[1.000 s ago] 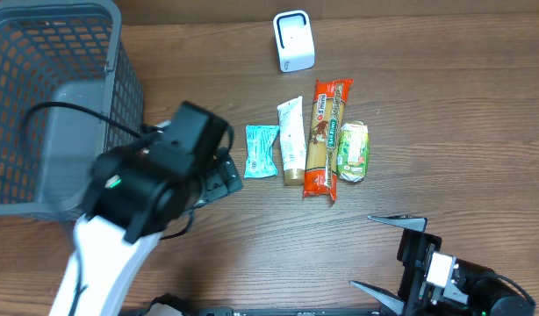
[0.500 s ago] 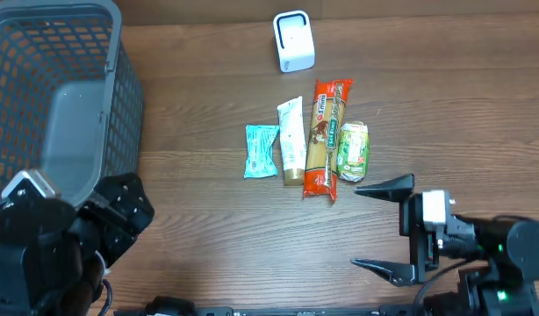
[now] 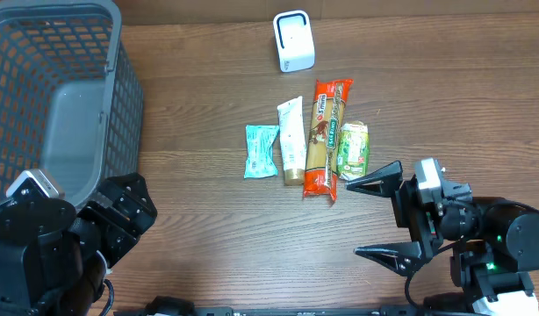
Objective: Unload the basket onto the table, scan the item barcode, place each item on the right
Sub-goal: 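Move the right gripper over the spaghetti pack and grasp it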
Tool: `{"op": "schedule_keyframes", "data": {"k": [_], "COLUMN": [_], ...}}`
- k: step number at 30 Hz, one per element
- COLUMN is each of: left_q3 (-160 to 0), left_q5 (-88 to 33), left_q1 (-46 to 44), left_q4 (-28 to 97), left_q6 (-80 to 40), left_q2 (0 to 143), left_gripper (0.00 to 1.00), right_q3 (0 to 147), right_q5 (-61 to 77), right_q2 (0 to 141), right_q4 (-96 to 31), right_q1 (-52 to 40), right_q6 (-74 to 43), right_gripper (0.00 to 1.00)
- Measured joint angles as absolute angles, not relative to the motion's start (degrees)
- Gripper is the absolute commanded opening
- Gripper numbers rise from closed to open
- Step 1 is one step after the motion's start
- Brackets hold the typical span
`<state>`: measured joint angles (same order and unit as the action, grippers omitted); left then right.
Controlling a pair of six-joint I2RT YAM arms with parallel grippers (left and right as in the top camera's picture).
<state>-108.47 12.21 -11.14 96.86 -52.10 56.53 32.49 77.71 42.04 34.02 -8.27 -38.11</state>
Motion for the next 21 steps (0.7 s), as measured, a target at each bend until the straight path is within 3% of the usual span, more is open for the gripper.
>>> {"op": "schedule_keyframes", "data": {"k": [10, 21], "left_q3": [-108.47, -108.47], "left_q5": [12.21, 12.21], "left_q1": [-11.14, -11.14], "left_q4": [96.86, 96.86], "left_q6": [-52.1, -52.07], "left_q2": [56.51, 56.53], "left_gripper": [1.0, 0.99], "right_q3": [37.5, 66.52], "right_q5": [67.7, 31.64], "right_q2": [48.77, 65.36], "right_q4": [20.01, -44.88], "right_q1": [-5.61, -7.7], "right_q6": [-41.71, -20.91], "right_gripper": [1.0, 1.0]}}
